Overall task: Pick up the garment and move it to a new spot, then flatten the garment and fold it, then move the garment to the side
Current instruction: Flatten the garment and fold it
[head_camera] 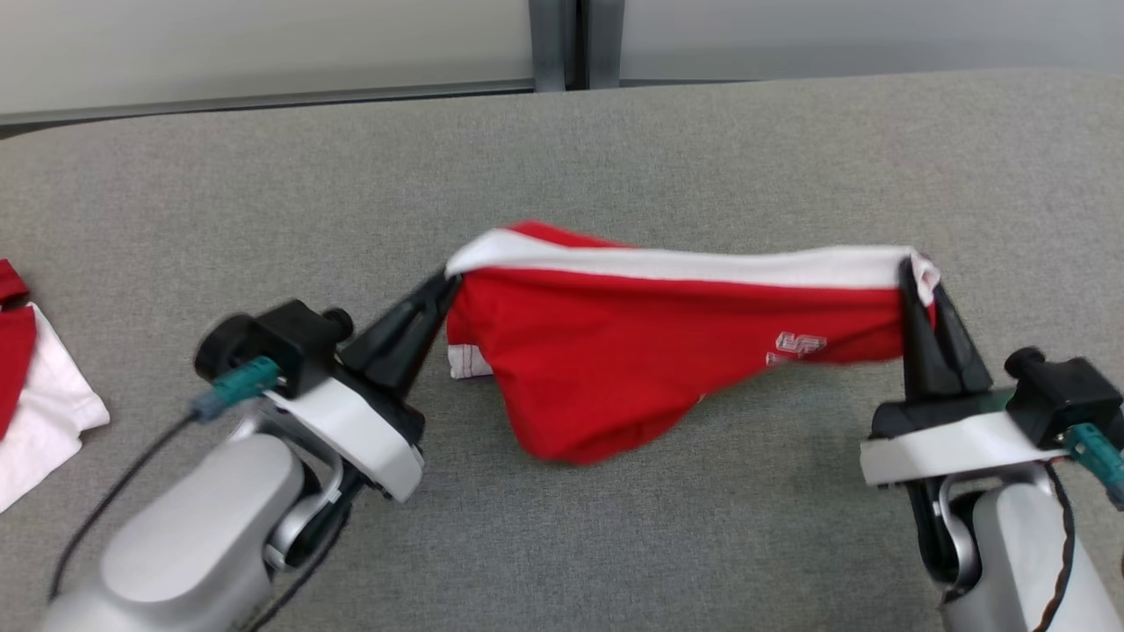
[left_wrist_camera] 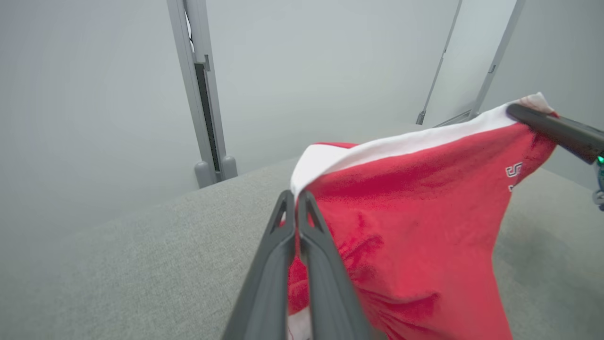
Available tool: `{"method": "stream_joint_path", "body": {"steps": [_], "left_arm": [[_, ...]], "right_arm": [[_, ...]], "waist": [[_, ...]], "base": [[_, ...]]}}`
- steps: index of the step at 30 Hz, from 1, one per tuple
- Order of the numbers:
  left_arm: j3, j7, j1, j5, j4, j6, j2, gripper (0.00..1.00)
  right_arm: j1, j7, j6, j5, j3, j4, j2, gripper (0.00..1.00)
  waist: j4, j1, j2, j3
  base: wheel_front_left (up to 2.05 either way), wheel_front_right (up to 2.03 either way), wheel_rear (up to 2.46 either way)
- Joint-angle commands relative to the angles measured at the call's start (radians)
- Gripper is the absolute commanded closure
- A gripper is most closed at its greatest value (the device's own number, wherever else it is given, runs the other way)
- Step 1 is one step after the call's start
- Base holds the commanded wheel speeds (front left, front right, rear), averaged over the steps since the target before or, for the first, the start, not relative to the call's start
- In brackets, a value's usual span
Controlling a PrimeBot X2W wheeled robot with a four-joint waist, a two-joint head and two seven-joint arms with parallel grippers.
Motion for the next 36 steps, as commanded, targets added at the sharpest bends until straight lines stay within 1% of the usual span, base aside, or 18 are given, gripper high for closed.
{"method": "stream_joint_path", "body": {"steps": [1, 6, 10, 12, 16, 19, 24, 27, 30, 33, 36], "left_arm": [[0.029, -0.006, 0.005, 0.016, -0.033, 0.015, 0.020, 1.00], [0.135, -0.006, -0.010, 0.089, -0.210, 0.079, 0.094, 1.00], [0.179, 0.015, -0.057, 0.117, -0.318, 0.109, 0.158, 1.00], [0.199, 0.044, -0.083, 0.116, -0.349, 0.109, 0.193, 1.00], [0.222, 0.114, -0.146, 0.112, -0.382, 0.090, 0.251, 1.00], [0.225, 0.159, -0.183, 0.105, -0.385, 0.082, 0.267, 1.00], [0.219, 0.197, -0.204, 0.087, -0.366, 0.079, 0.259, 1.00], [0.224, 0.198, -0.209, 0.074, -0.352, 0.081, 0.249, 1.00], [0.229, 0.195, -0.223, 0.053, -0.321, 0.070, 0.230, 1.00], [0.241, 0.185, -0.261, 0.026, -0.256, 0.045, 0.203, 1.00], [0.255, 0.161, -0.326, 0.005, -0.154, 0.004, 0.167, 1.00]], "right_arm": [[-0.014, 0.002, -0.002, -0.014, 0.003, -0.041, -0.003, 1.00], [-0.059, 0.072, -0.002, -0.077, 0.039, -0.248, -0.003, 1.00], [-0.115, 0.147, -0.002, -0.123, 0.054, -0.378, -0.011, 1.00], [-0.146, 0.182, -0.002, -0.131, 0.047, -0.424, -0.029, 1.00], [-0.202, 0.235, -0.002, -0.110, 0.040, -0.476, -0.074, 1.00], [-0.227, 0.264, -0.002, -0.088, 0.036, -0.489, -0.102, 1.00], [-0.226, 0.304, -0.002, -0.045, 0.040, -0.479, -0.122, 1.00], [-0.225, 0.316, -0.002, -0.031, 0.046, -0.467, -0.124, 1.00], [-0.248, 0.330, -0.002, -0.006, 0.053, -0.432, -0.124, 1.00], [-0.305, 0.328, -0.002, 0.022, 0.063, -0.362, -0.121, 1.00], [-0.408, 0.302, -0.002, 0.041, 0.073, -0.254, -0.106, 1.00]], "waist": [[0.001, 0.0000, 0.0000, -0.013], [0.007, 0.0000, 0.0000, -0.059], [0.015, 0.0000, 0.0000, -0.100], [0.017, 0.0000, 0.0000, -0.119], [0.017, 0.0000, 0.0000, -0.157], [0.015, 0.0000, 0.0000, -0.181], [0.009, 0.0000, 0.0000, -0.203], [0.007, 0.0000, 0.0000, -0.202], [0.005, 0.0000, 0.0000, -0.188], [0.002, 0.0000, 0.0000, -0.154], [-0.002, 0.0000, 0.0000, -0.107]], "base": [[0.00, 0.00, 0.00], [0.00, 0.00, 0.00], [0.00, 0.00, 0.00], [0.00, 0.00, 0.00], [0.00, 0.00, 0.00], [0.00, 0.00, 0.00], [0.00, 0.00, 0.00], [0.00, 0.00, 0.00], [0.00, 0.00, 0.00], [0.00, 0.00, 0.00], [0.00, 0.00, 0.00]]}}
